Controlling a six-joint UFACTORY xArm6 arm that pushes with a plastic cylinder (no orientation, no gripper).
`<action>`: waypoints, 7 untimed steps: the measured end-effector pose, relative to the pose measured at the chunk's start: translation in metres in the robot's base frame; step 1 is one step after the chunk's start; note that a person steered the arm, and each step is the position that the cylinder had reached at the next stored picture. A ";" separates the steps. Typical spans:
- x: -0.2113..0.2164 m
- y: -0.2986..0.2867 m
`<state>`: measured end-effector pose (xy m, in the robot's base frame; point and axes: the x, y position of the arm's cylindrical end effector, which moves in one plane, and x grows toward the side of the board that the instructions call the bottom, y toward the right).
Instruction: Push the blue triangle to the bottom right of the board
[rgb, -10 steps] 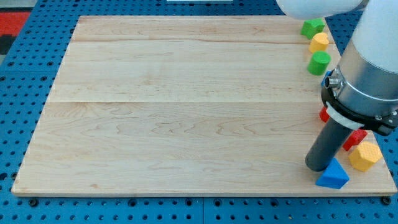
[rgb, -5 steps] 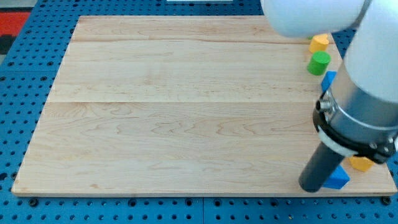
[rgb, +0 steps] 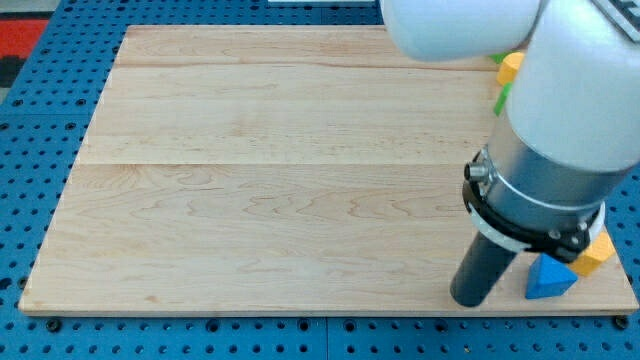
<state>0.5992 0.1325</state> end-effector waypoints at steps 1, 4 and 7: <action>-0.013 0.008; -0.013 0.082; -0.006 0.101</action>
